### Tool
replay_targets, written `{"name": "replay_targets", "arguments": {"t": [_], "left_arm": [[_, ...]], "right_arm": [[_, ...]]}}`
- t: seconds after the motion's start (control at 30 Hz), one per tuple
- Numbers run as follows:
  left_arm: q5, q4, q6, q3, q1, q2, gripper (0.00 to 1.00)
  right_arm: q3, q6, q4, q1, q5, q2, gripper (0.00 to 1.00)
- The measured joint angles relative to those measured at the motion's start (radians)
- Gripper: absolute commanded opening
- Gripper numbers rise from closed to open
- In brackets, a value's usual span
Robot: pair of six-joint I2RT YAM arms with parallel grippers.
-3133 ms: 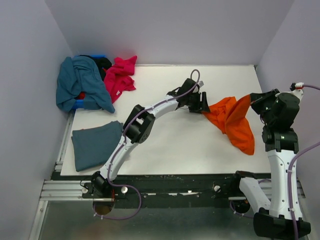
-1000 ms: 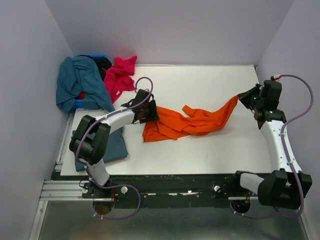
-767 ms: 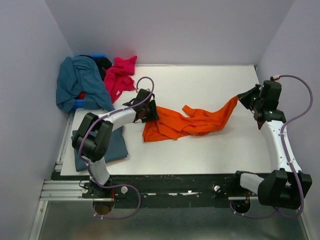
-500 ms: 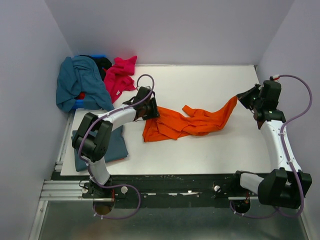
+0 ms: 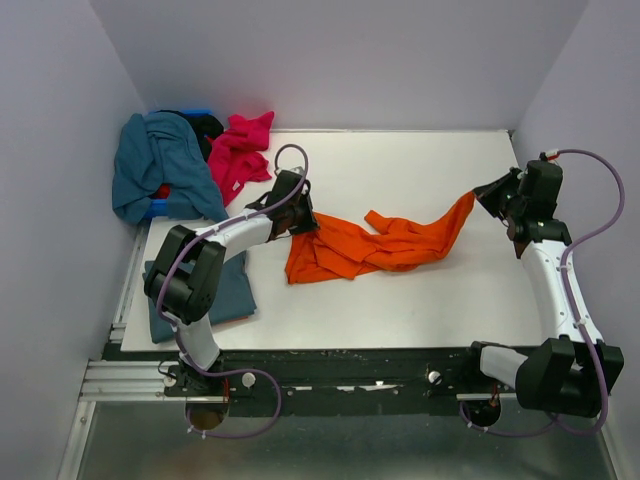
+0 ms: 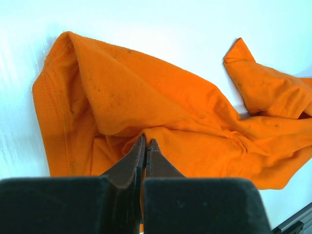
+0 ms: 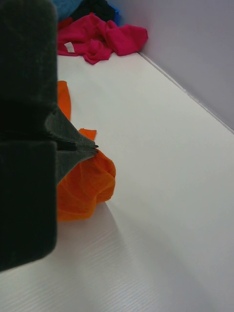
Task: Fold and stack the t-shirts
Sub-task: Flatten out the tshirt
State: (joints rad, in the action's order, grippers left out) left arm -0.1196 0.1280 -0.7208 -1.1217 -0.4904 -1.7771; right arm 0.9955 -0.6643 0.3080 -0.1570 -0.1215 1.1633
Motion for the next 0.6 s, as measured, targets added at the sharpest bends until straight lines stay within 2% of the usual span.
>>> {"name": "replay_targets", "arguments": {"t": [0.17,0.37,0.6], "left_arm": [[0.002,-0.014,-0.001,0.002,-0.001,0.02,0.0],[0.014,0.037,0.018,-0.029,0.015,0.134,0.0],[0.018,0.115,0.048,-0.309,0.089,0.18,0.0]], "right_arm": [[0.0,0.0,0.0,0.0,0.0,0.002,0.01],[0.003,0.003,0.005,0.0,0.002,0.002,0.01],[0.16,0.003,0.054,0.0,0.001,0.045,0.01]]}}
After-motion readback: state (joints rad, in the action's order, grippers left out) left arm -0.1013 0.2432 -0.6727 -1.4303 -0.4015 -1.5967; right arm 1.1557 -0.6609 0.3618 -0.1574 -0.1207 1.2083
